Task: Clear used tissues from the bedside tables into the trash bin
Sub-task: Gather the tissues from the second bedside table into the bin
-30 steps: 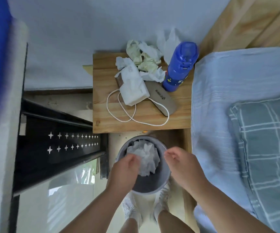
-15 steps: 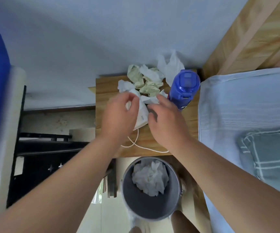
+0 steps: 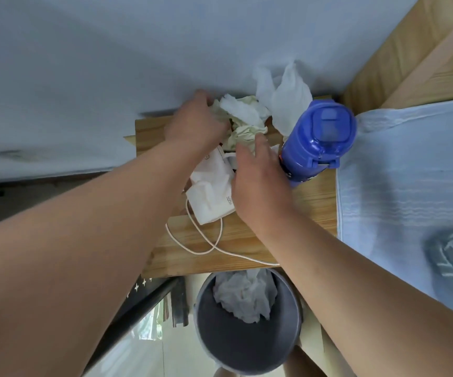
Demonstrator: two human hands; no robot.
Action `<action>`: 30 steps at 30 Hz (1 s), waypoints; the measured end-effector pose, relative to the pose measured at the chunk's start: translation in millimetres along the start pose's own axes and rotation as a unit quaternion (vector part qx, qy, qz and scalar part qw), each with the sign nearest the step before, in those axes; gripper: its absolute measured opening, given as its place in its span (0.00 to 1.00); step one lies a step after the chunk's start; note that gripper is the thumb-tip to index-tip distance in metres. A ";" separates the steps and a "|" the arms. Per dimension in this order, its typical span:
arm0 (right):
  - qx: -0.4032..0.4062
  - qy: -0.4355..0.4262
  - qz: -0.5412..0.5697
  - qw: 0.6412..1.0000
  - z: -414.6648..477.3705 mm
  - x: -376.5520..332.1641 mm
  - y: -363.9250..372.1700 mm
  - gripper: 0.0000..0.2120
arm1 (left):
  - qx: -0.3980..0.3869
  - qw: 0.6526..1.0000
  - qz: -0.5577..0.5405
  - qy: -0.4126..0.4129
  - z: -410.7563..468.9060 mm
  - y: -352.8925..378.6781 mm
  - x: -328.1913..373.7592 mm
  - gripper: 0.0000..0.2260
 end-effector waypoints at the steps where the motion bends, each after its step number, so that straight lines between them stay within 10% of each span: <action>1: 0.009 0.003 0.006 1.000 3.3 0.7 0.6 0.22 | 0.001 1.000 -0.002 0.000 2.5 1.3 -1.8 0.21; 15: 0.164 -0.096 0.161 0.968 -12.6 3.8 -30.5 0.09 | 0.148 0.971 -0.188 -0.007 -17.0 -31.3 -23.2 0.12; 30: 0.176 -0.060 0.270 0.945 -115.6 31.3 -74.3 0.08 | 0.169 0.799 -0.516 -0.259 -184.2 -44.5 -64.8 0.08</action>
Point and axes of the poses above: each hand's wrist, its own z-axis towards the middle knuckle, its own y-axis out of the palm, x = y × z, the point moved 3 cm from there along z, towards the middle knuckle, and after that the axes turned 11 degrees about x, right-handed, at the moved point
